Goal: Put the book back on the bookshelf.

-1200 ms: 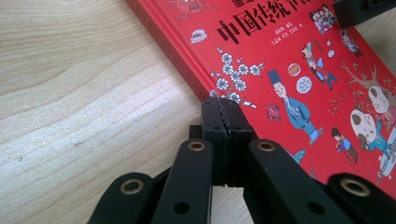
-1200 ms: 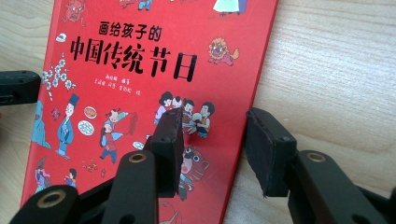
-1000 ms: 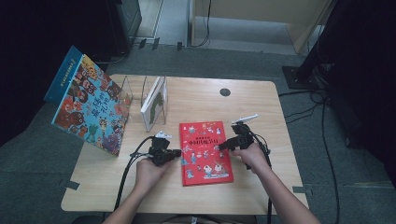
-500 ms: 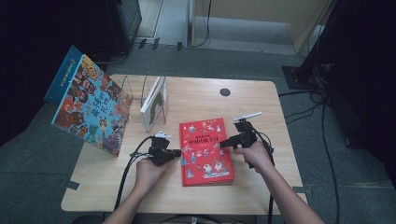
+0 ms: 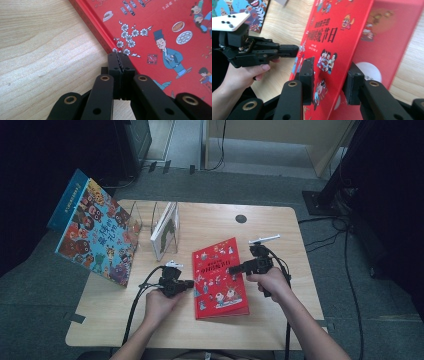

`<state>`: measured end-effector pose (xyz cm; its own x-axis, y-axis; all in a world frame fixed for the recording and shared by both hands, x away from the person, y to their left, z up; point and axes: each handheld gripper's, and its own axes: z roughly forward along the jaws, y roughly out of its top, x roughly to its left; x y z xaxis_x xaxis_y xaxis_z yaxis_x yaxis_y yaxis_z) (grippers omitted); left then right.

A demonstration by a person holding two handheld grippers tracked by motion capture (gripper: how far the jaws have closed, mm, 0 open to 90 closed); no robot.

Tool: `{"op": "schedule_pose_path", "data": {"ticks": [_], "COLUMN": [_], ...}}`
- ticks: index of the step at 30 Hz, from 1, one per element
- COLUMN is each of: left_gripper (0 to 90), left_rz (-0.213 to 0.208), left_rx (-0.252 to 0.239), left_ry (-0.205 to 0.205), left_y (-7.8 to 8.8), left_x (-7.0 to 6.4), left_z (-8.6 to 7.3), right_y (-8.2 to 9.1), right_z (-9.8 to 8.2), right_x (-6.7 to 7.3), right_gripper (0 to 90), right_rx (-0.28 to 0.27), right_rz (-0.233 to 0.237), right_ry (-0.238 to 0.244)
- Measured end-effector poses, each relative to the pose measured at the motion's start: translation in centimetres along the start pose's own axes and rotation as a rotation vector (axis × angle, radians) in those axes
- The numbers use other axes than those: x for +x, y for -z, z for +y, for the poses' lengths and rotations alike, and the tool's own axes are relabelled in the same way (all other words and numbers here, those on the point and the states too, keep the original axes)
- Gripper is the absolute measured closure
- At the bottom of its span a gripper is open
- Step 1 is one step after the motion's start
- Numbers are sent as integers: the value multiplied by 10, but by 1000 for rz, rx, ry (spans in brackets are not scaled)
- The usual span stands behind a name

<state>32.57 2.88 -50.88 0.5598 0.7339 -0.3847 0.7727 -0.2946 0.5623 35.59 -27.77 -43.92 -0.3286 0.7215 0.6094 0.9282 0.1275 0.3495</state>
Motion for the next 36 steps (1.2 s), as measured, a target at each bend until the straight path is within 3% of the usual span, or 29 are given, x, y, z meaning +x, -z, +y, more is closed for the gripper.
{"op": "schedule_pose_path", "data": {"ticks": [4,7,10,14,17,18,20,23,25,31,36], "left_gripper": [899,852,807,659,566,535,475,390,363,350,339], "left_rz": [-8,-12,-24,-45,-54,-77,-112,-141,-142,-148,-159], "left_rx": [-7,-12,-13,-24,-24,-25,-24,-21,-24,-24,-45], "left_ry": [1,6,3,9,16,27,53,57,48,52,52], "left_y": [0,1,1,2,2,3,3,3,3,3,6], "left_x": [1,1,2,2,3,5,7,9,8,8,6], "left_z": [0,0,0,1,2,3,4,5,5,5,6], "right_y": [-4,-8,-7,-3,-1,1,2,4,5,10,11], "right_z": [6,10,15,22,25,29,33,37,38,43,44], "right_x": [7,12,15,22,29,35,41,50,52,73,78], "right_gripper": [651,720,756,796,802,809,817,842,852,885,885], "right_rx": [-3,4,15,32,47,64,94,136,142,187,187], "right_rz": [13,-12,1,14,-3,-28,-41,-59,-64,-123,-130], "right_ry": [29,63,80,123,142,177,196,218,223,302,317]}}
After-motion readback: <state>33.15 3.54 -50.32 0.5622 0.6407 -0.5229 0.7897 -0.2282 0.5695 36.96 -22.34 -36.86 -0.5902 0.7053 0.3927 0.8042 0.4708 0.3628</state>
